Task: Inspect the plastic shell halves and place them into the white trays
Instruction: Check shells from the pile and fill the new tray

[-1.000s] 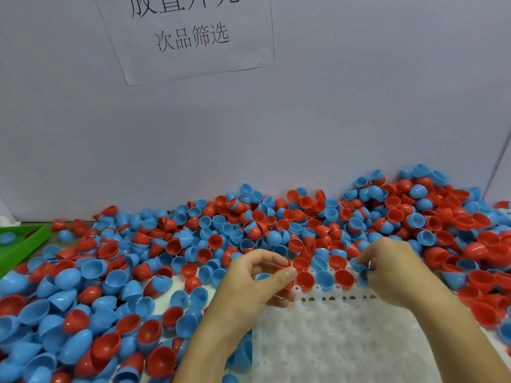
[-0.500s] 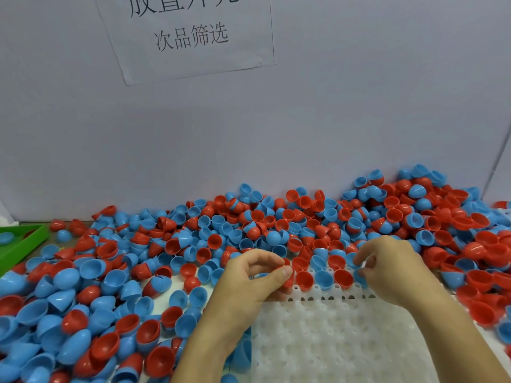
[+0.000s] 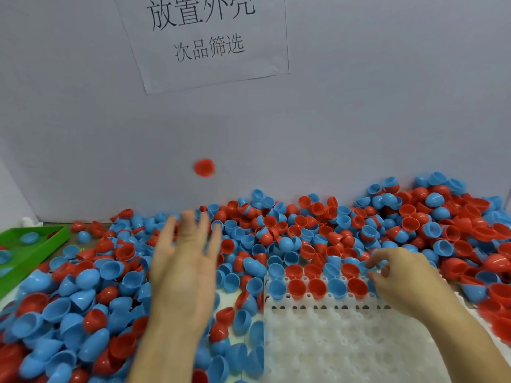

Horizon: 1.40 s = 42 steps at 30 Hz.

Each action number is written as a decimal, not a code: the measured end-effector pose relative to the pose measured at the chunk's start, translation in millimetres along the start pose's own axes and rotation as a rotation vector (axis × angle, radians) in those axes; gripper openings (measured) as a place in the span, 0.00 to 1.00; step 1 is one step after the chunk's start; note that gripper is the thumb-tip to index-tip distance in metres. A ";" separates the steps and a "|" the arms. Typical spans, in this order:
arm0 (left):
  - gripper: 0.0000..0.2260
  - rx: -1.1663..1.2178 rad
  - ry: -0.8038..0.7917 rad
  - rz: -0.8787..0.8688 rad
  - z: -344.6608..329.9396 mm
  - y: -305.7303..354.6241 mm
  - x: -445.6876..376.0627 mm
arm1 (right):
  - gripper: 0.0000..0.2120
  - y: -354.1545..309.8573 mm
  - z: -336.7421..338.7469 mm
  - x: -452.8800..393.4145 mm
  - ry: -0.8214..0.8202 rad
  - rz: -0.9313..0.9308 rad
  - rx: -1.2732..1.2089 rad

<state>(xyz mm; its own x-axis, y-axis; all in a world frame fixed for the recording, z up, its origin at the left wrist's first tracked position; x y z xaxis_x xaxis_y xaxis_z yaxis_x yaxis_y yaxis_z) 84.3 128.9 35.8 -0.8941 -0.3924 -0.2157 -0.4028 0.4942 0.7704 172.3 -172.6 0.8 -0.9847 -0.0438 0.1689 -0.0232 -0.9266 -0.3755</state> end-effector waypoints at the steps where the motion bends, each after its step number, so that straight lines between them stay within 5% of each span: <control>1: 0.40 0.043 0.050 -0.005 14.1 7.3 -2.0 | 0.09 -0.3 0.2 0.5 -0.002 0.000 0.000; 5: 0.20 -0.242 0.040 0.167 20.8 -15.1 2.4 | 0.09 -2.3 -0.8 1.8 -0.010 0.003 -0.008; 10: 0.04 -0.898 -0.243 0.291 -5.6 -40.9 5.9 | 0.09 -0.9 -0.7 1.3 -0.026 0.008 -0.029; 21: 0.20 -1.679 -0.186 0.344 -5.3 -49.0 -96.1 | 0.08 2.9 -1.7 -0.8 -0.033 0.024 -0.106; 26: 0.28 -1.802 -0.219 0.280 -2.1 -65.0 -135.2 | 0.08 5.7 -0.3 -0.6 -0.023 0.035 -0.138; 33: 0.46 -1.804 -0.313 0.723 -17.2 -109.1 -164.0 | 0.06 5.8 0.3 -0.3 -0.017 0.053 -0.149; 42: 0.30 -1.872 -0.185 0.563 -7.0 -118.1 -176.9 | 0.05 7.8 0.2 -0.4 -0.015 0.054 -0.159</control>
<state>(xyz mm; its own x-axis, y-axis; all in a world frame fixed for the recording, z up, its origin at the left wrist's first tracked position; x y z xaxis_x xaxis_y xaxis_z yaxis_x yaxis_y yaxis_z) 291.5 134.6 -12.9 -0.8812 -0.3768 0.2855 0.4550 -0.8401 0.2954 172.6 -179.8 -2.0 -0.9826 -0.0987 0.1574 0.0017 -0.8522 -0.5233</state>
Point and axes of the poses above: each hand's wrist, its own x-axis away from the middle knuckle, its own z-axis out of the back of the hand, y = z × x, the point moved 6 cm from there along -x, towards the middle knuckle, and after that the axes turned 13 degrees about -y, right-handed, at the moved point
